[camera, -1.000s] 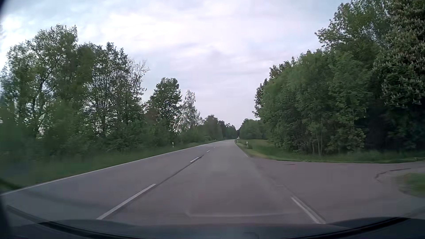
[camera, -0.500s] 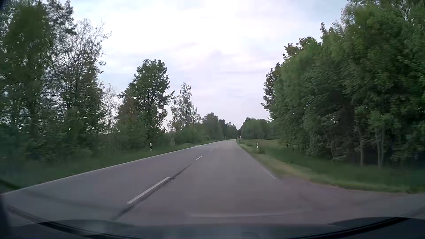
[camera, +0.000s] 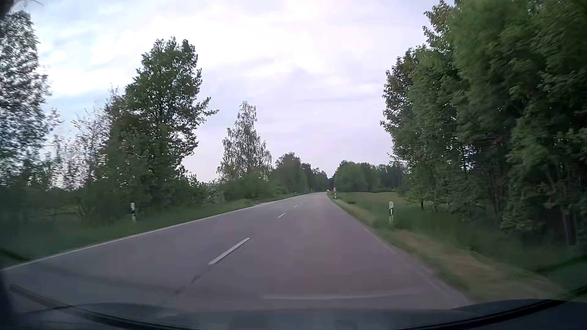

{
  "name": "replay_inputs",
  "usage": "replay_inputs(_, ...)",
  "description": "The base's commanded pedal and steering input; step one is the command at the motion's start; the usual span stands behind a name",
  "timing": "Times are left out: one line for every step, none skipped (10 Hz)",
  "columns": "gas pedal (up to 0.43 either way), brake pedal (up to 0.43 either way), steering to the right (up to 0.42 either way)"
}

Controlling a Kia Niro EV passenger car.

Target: Follow the waypoints while adhering to traffic rules and regulations

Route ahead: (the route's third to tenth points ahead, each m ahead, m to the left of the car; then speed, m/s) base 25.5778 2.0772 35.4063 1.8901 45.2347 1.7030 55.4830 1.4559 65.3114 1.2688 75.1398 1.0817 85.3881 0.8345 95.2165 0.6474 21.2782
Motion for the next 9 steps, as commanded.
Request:
replay_inputs(0.177, 0.000, 0.000)
replay_inputs(0.177, 0.000, 0.000)
replay_inputs(0.177, 0.000, 0.001)
replay_inputs(0.189, 0.000, 0.001)
replay_inputs(0.197, 0.000, 0.002)
replay_inputs(0.220, 0.000, 0.002)
replay_inputs(0.228, 0.000, 0.002)
replay_inputs(0.228, 0.000, 0.002)
replay_inputs(0.228, 0.000, 0.002)
